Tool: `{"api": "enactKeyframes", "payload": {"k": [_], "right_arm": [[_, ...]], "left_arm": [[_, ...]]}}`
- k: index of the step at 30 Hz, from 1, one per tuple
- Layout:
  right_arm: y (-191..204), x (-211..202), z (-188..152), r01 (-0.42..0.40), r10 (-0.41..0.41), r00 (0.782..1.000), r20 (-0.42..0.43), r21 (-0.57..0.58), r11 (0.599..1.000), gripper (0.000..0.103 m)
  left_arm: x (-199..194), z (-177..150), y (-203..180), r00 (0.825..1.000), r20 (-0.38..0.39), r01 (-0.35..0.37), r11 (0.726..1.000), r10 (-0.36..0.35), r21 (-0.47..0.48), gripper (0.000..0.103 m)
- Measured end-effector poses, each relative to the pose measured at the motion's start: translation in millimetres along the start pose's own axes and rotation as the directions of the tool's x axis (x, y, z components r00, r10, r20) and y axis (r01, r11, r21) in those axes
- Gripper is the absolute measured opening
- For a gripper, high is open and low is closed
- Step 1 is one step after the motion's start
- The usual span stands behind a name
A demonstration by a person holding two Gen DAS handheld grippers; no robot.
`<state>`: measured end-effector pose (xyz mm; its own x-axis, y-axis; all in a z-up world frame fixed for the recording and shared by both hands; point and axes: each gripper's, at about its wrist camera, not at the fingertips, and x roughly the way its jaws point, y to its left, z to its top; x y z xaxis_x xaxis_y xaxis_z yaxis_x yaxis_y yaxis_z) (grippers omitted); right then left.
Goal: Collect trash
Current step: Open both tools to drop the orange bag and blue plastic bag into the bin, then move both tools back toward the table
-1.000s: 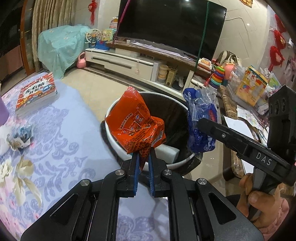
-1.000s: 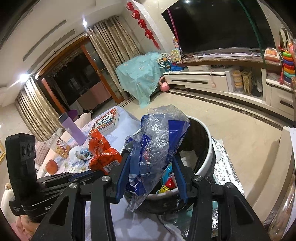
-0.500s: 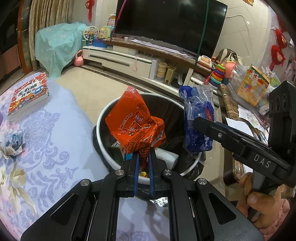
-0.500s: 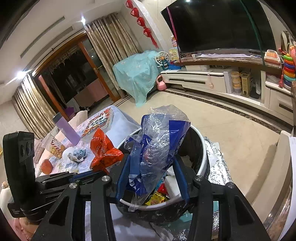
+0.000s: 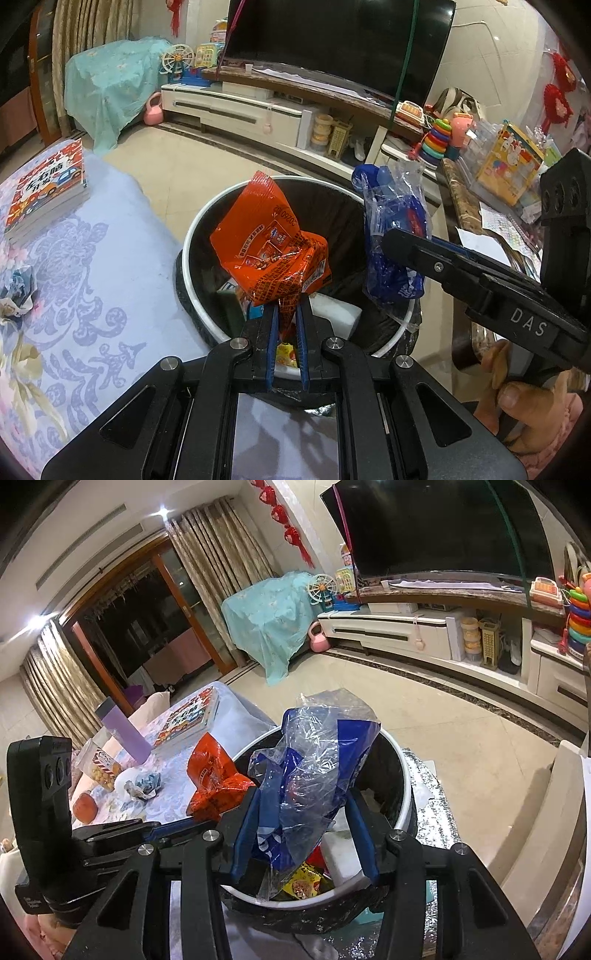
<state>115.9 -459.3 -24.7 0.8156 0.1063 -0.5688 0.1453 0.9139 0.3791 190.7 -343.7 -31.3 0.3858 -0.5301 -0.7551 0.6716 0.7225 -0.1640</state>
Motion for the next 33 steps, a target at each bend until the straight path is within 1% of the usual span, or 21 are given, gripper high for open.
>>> {"api": "enactKeyframes", "payload": {"k": [4,7,9,11,13,14,15,18,20,21,23,24,25,29,33], "right_arm": [[0,3,2,0.003,-0.003,1.0,-0.006,-0.002,1.0,0.05],[0,5,2,0.008,-0.008,1.0,-0.011,-0.004,1.0,0.05],[0,5,3,0.016,-0.016,1.0,-0.01,-0.001,1.0,0.052],[-2,6,4,0.014,-0.014,1.0,-0.014,0.006,1.0,0.055],[-4,7,5,0.006,-0.006,1.0,-0.019,0.017,1.0,0.068],[-5,6,5,0.001,-0.001,1.0,-0.017,0.022,1.0,0.071],[-5,5,5,0.003,-0.003,1.0,-0.013,0.021,1.0,0.074],[-4,2,5,0.003,-0.003,1.0,-0.006,0.022,1.0,0.074],[-2,-2,4,0.002,-0.002,1.0,-0.002,0.024,1.0,0.075],[0,-4,3,0.002,-0.002,1.0,0.001,0.023,1.0,0.075],[4,-7,1,-0.006,0.006,1.0,0.008,0.022,1.0,0.081],[7,-9,0,-0.01,0.009,1.0,0.013,0.022,1.0,0.087],[10,-11,-2,-0.015,0.015,1.0,0.019,0.021,1.0,0.091],[24,-15,-11,-0.04,0.039,0.999,0.022,0.021,0.999,0.096],[38,-17,-23,-0.058,0.058,0.998,0.015,0.015,0.998,0.098]], "left_arm": [[1,1,-1,1.0,-0.004,-0.001,1.0,0.001,0.002,0.009],[1,1,-1,1.0,-0.008,-0.006,1.0,0.006,0.001,0.013],[2,2,0,1.0,-0.013,-0.007,1.0,0.007,-0.002,0.02],[1,2,2,1.0,-0.009,-0.015,1.0,0.015,-0.007,0.038],[-2,1,3,1.0,0.004,-0.027,1.0,0.027,-0.007,0.045],[-3,0,4,0.999,0.006,-0.033,0.999,0.034,-0.007,0.048],[-5,-1,5,0.999,0.007,-0.038,0.999,0.038,-0.008,0.048],[-11,-7,12,0.999,0.012,-0.045,0.999,0.046,-0.019,0.052],[-17,-15,19,0.998,0.016,-0.053,0.998,0.053,-0.038,0.058],[-20,-18,22,0.998,0.02,-0.056,0.997,0.057,-0.046,0.059],[-28,-28,33,0.997,0.029,-0.066,0.995,0.069,-0.075,0.063],[-32,-33,39,0.997,0.031,-0.071,0.993,0.074,-0.095,0.065],[-36,-37,44,0.997,0.033,-0.071,0.991,0.075,-0.112,0.066],[-54,-55,68,0.994,0.051,-0.089,0.98,0.099,-0.181,0.067],[-70,-69,83,0.987,0.074,-0.127,0.969,0.145,-0.21,0.07]]}}
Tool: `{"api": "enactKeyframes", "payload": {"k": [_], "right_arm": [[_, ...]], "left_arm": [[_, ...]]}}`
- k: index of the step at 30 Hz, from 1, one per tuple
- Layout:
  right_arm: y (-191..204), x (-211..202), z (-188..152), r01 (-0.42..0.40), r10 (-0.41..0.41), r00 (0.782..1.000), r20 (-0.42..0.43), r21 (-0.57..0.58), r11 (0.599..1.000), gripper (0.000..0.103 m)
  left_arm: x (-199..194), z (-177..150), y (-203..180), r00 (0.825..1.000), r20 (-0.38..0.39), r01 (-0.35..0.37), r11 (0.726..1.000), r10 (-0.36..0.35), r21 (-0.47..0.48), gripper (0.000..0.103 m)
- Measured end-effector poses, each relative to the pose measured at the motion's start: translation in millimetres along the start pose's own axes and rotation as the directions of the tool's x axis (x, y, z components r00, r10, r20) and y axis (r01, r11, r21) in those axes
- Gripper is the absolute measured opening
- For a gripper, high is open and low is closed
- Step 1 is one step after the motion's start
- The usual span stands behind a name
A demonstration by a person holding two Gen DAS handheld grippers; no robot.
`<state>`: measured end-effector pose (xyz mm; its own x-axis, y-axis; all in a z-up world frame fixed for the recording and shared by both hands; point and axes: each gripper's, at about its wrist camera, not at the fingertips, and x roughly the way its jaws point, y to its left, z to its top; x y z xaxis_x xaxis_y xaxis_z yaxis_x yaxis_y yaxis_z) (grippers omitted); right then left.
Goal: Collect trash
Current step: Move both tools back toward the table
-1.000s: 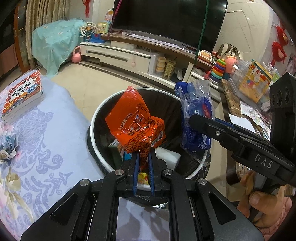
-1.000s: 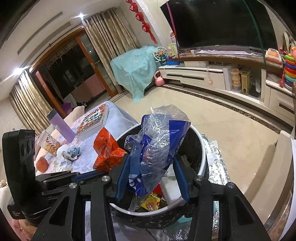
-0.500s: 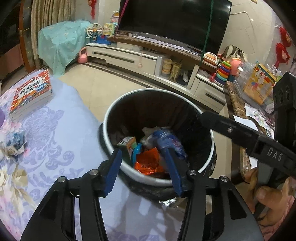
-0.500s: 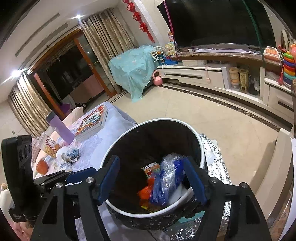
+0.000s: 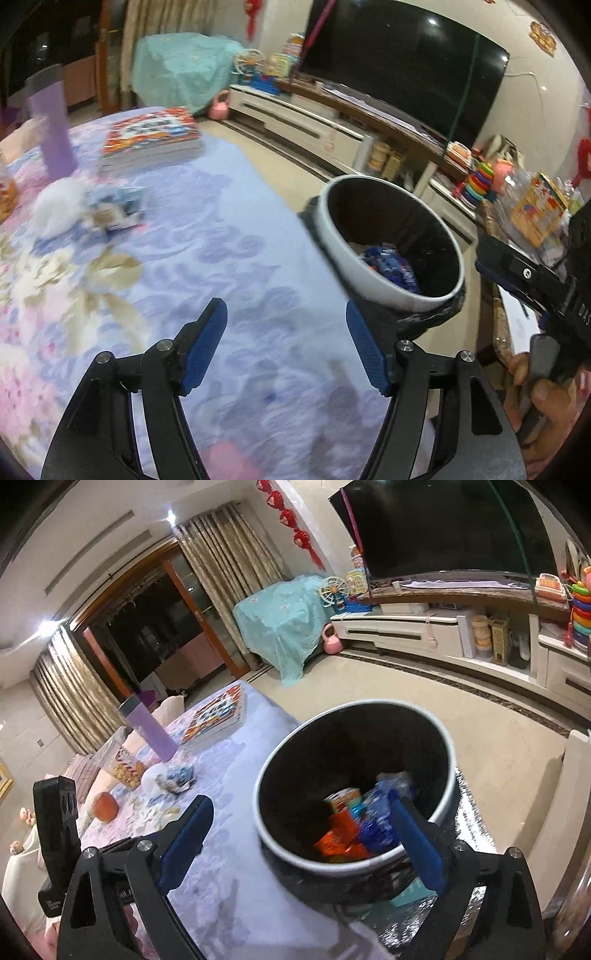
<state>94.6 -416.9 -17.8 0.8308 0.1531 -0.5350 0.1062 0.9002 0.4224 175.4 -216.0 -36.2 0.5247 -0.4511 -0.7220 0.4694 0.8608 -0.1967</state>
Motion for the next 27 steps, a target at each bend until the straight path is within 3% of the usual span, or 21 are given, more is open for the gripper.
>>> {"api": "enactKeyframes", "payload": {"k": [16,27], "right_arm": [[62,1,-41,-0.07,0.07,0.998,-0.011,-0.047,0.996,0.101],[109,27,-65,-0.12,0.112,0.991,-0.07,-0.115,0.986,0.101]], "left_arm": [[-35,-42,68,0.996,0.022,-0.087,0.988,0.09,-0.127,0.078],[-59,-70,126,0.983,0.016,-0.176,0.958,0.184,-0.227,0.078]]}}
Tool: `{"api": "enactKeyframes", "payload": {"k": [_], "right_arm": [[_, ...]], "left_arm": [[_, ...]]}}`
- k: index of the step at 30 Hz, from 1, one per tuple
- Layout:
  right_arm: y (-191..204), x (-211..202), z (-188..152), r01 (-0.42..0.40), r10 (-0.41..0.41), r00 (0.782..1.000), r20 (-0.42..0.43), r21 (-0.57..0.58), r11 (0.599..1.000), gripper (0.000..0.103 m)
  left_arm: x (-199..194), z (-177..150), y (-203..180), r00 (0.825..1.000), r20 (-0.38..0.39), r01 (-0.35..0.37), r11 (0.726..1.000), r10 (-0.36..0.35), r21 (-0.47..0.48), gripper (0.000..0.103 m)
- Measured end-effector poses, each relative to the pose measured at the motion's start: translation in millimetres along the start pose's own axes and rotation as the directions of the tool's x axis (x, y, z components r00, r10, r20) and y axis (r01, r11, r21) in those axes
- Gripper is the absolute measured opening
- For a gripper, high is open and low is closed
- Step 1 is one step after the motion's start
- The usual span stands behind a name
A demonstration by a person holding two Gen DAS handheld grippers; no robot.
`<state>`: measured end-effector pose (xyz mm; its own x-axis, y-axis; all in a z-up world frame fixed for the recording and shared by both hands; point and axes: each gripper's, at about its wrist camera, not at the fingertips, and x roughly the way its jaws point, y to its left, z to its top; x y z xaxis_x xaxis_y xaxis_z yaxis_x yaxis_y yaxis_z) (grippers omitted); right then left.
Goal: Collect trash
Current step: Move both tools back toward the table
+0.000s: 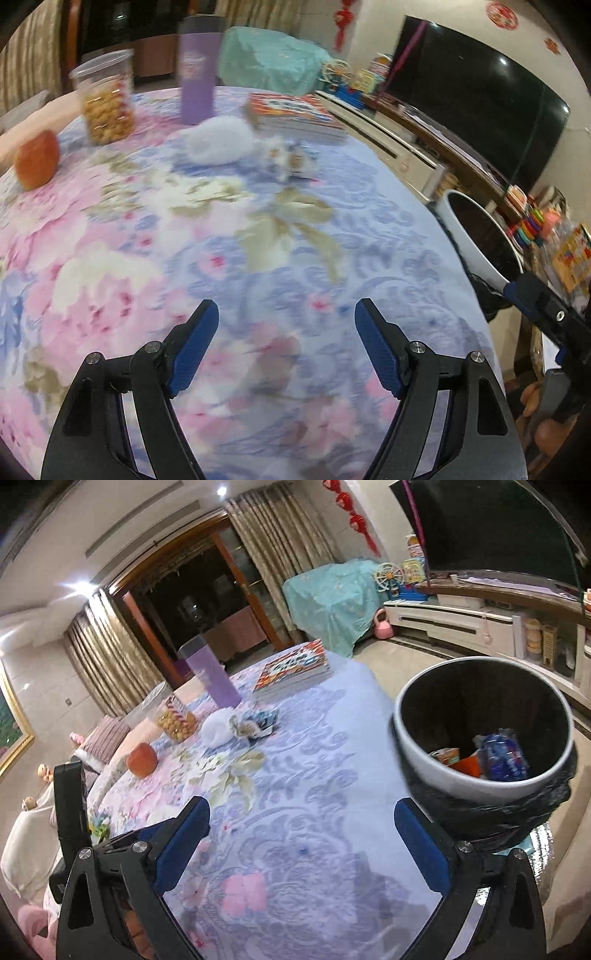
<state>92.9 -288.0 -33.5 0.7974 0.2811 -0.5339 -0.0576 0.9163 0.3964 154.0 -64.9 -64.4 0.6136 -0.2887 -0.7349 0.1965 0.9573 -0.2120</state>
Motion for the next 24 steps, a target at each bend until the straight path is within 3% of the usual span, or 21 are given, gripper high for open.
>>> {"api": "enactKeyframes", "payload": {"k": [10,24], "right_arm": [[28,38,-22,-0.005,0.003,0.998,-0.069,-0.039,0.999,0.101],[61,77,-11,-0.021,0.01,0.996,-0.091,-0.115,0.993,0.101]], "left_arm": [[-11,-5,55,0.995,0.024,-0.094,0.993,0.097,-0.075,0.078],[-9,3,86,0.99,0.027,-0.135,0.986,0.138,-0.098,0.079]]}}
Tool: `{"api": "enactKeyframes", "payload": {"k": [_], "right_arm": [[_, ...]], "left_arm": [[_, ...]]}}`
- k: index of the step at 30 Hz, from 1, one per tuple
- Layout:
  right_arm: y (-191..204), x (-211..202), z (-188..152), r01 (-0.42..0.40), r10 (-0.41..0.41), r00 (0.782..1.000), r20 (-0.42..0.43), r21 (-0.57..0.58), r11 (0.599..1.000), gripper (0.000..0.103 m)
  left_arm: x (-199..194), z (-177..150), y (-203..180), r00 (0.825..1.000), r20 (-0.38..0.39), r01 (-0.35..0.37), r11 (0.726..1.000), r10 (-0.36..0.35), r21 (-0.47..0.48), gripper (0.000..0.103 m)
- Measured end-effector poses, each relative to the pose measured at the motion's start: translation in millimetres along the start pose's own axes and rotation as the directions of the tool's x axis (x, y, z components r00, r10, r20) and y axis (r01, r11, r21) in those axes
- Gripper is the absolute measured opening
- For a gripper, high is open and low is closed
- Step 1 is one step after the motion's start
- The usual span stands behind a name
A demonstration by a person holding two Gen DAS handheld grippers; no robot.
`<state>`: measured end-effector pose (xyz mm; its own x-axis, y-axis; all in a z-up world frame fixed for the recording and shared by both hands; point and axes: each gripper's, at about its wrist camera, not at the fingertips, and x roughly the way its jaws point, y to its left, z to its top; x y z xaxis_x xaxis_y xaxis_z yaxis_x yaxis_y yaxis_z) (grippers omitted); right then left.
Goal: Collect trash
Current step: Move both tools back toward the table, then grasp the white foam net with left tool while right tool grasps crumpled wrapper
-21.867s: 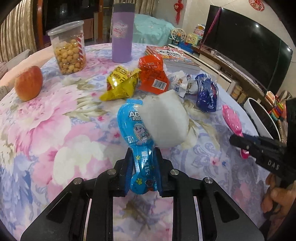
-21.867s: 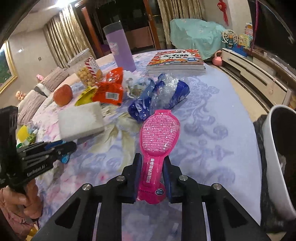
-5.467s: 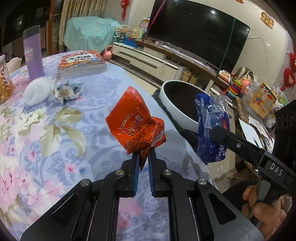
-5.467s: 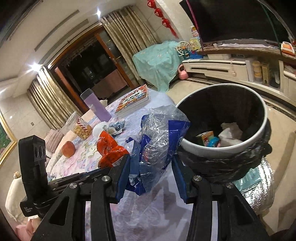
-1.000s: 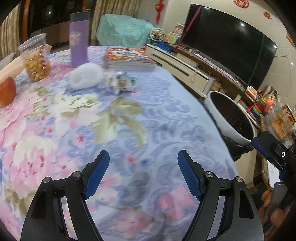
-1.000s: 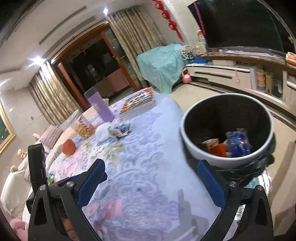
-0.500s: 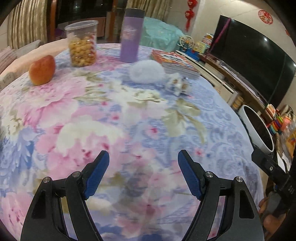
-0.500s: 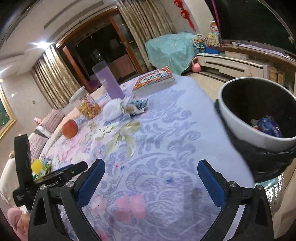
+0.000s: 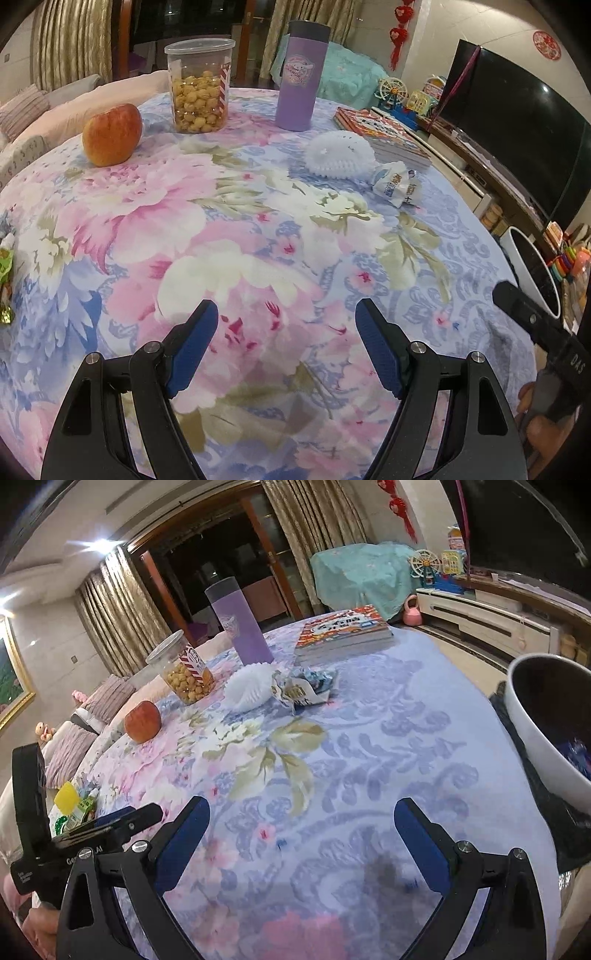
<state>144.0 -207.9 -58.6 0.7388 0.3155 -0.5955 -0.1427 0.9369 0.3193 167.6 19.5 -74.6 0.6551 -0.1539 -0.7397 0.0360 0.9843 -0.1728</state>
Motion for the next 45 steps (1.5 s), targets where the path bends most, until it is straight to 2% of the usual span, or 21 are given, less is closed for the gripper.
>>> {"api": "enactKeyframes", "payload": {"k": [12,22,29,35,40,42,45], "right_arm": [[7,32,25,-0.001,0.0,1.0,-0.022,-0.035,0.999,0.101],[-3,61,46,0.005,-0.006,0.999,-0.043,-0.019,1.0,0.101],[-11,85,59,-0.01,0.009,0.997,-0.071,-0.011,1.0,0.101],[-13,97,70,-0.042,0.042,0.996,-0.077,0.001,0.999,0.101],[-15,110,81,-0.048,0.047,0.995,-0.093,-0.004,0.999,0.101],[-15,115,85,-0.056,0.055,0.994,-0.094,-0.012,0.998,0.1],[-18,125,90,-0.071,0.07,0.992,-0.104,-0.012,0.997,0.1]], "left_arm": [[18,22,5,1.0,-0.011,-0.012,1.0,0.012,0.018,0.079],[52,56,1,1.0,-0.017,-0.017,0.998,0.018,0.063,0.079],[78,84,1,0.999,-0.04,0.022,0.998,-0.019,0.066,0.079],[94,109,-4,1.0,0.0,0.009,0.994,-0.009,0.107,0.079],[113,128,-7,1.0,0.003,0.021,0.989,-0.022,0.148,0.079],[121,132,-8,1.0,0.0,0.025,0.988,-0.025,0.153,0.077],[134,138,-11,0.998,-0.022,0.063,0.985,-0.061,0.159,0.065]]}}
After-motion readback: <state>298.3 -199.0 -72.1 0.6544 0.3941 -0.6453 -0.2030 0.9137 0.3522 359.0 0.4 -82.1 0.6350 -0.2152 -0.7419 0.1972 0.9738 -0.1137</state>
